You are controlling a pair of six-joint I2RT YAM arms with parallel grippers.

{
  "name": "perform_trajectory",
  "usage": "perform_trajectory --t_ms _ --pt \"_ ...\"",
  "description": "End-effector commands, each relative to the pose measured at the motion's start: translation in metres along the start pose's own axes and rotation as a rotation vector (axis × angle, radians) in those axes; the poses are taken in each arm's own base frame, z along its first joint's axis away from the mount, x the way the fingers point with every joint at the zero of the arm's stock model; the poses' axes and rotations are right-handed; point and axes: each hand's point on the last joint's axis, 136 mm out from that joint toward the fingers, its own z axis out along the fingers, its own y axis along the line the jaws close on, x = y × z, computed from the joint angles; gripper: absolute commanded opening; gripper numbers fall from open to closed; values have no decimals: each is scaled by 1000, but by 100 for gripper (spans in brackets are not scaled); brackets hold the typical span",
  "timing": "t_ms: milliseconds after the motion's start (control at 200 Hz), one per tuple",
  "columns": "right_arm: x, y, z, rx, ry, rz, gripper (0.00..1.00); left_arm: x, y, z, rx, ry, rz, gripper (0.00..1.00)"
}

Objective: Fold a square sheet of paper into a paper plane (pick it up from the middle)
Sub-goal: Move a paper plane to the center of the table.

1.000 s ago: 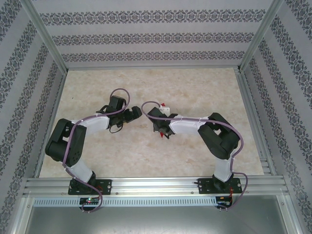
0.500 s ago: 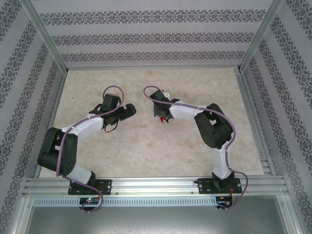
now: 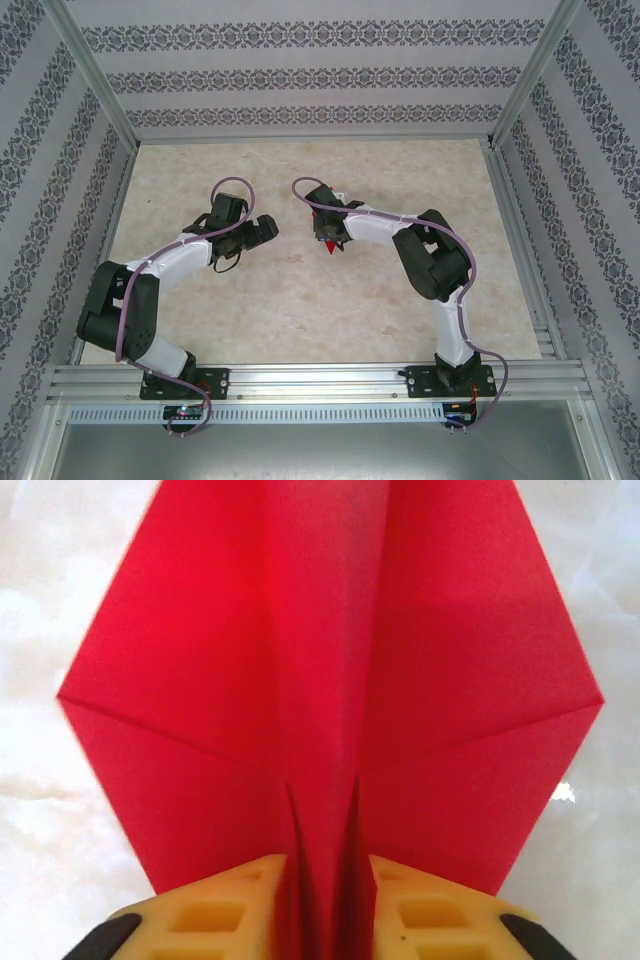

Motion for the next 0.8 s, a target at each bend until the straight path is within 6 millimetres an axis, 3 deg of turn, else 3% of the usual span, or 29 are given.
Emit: perform_trajectory --t_ms 0,180,340,515,594,719,799 --pt "-21 1 -33 -9 -34 21 34 -23 -4 -17 -29 -61 27 100" --pt "-59 1 -101 -70 -166 67 59 -51 -3 -43 -105 -150 58 100" --pt "-82 -31 -154 -44 -301 95 76 -81 10 -71 -205 -262 91 100" --pt "-93 -108 -210 144 -508 84 97 -107 46 -104 -354 -420 127 100" --pt "-90 -153 -234 247 -600 116 98 -115 67 -118 -413 -507 136 100" --pt "-71 -228 -244 401 -669 198 98 -123 98 -133 -499 -626 142 100" --pt "-59 -264 -236 469 -709 218 98 -124 100 -123 -468 -619 234 100"
